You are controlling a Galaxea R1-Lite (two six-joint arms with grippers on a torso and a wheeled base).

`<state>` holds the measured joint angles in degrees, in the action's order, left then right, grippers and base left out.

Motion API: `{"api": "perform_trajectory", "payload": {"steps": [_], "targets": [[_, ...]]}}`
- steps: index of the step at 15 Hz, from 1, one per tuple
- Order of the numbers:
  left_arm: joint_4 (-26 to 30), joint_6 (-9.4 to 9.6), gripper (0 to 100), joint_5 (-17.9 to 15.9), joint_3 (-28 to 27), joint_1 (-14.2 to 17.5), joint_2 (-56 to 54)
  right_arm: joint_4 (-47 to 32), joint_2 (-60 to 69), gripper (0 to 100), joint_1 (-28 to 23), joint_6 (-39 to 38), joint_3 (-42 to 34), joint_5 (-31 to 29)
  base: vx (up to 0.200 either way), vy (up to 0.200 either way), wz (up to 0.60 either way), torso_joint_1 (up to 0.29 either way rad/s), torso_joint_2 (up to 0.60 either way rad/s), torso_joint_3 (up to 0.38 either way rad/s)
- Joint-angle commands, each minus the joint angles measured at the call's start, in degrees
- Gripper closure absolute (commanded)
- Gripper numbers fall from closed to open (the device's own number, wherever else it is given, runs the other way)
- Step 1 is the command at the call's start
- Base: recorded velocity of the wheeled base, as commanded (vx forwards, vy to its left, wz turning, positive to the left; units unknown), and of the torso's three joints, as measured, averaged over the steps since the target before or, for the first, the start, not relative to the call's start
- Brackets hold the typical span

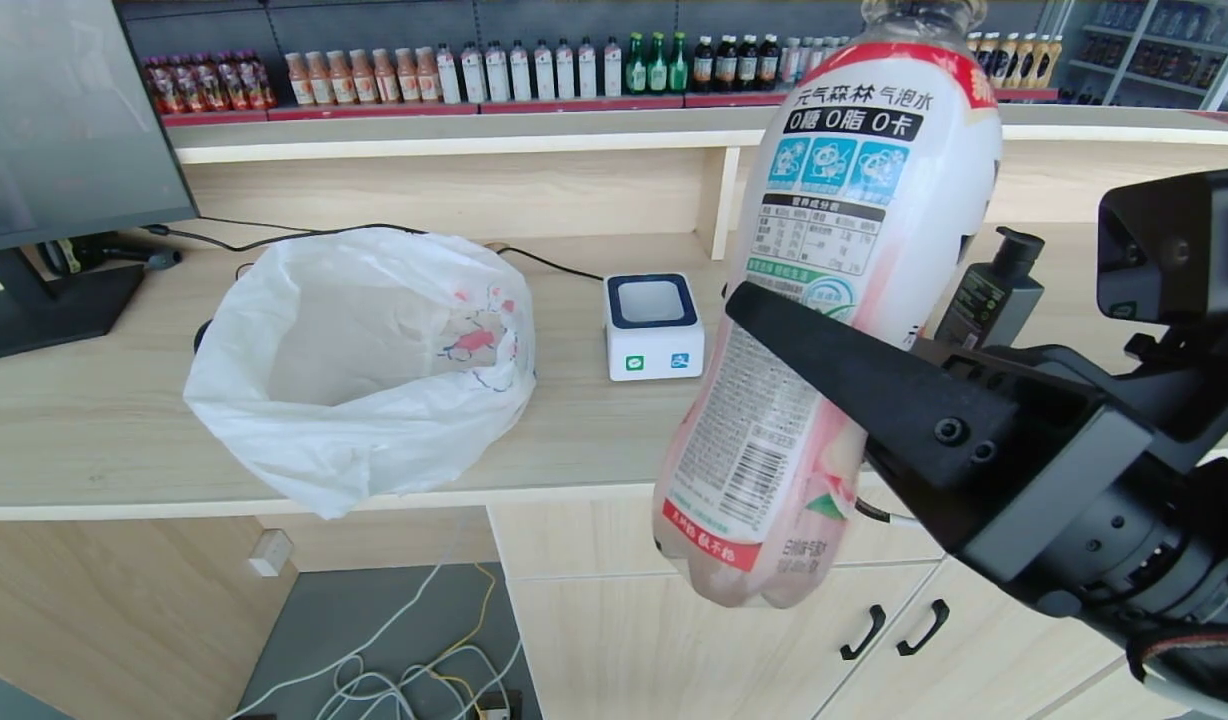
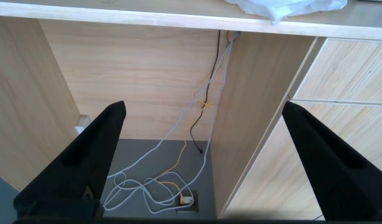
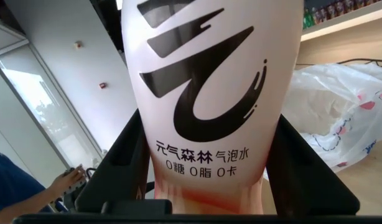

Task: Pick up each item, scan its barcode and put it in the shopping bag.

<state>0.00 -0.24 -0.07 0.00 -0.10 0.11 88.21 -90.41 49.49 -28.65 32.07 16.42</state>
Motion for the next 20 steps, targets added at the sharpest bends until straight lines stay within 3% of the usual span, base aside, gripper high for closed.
{"api": "perform_trajectory", "payload": {"steps": [1, 15, 20], "targets": [[0.0, -0.02, 0, -0.01, 0.0, 0.01, -0.02, 0.03, 0.14, 100, -0.01, 0.08, -0.08, 0.01, 0.0, 0.0, 0.0, 0.0, 0.0, 0.0], [0.0, -0.02, 0, 0.07, 0.0, 0.01, -0.02, -0.06, -0.47, 100, -0.28, 3.86, -2.45, -0.16, 0.0, 0.0, 0.0, 0.0, 0.0, 0.0], [0.0, -0.02, 0, -0.01, 0.0, 0.01, -0.02, -1.55, -1.44, 100, -0.89, 14.5, -4.12, -8.69, 0.0, 0.0, 0.0, 0.0, 0.0, 0.0]]}}
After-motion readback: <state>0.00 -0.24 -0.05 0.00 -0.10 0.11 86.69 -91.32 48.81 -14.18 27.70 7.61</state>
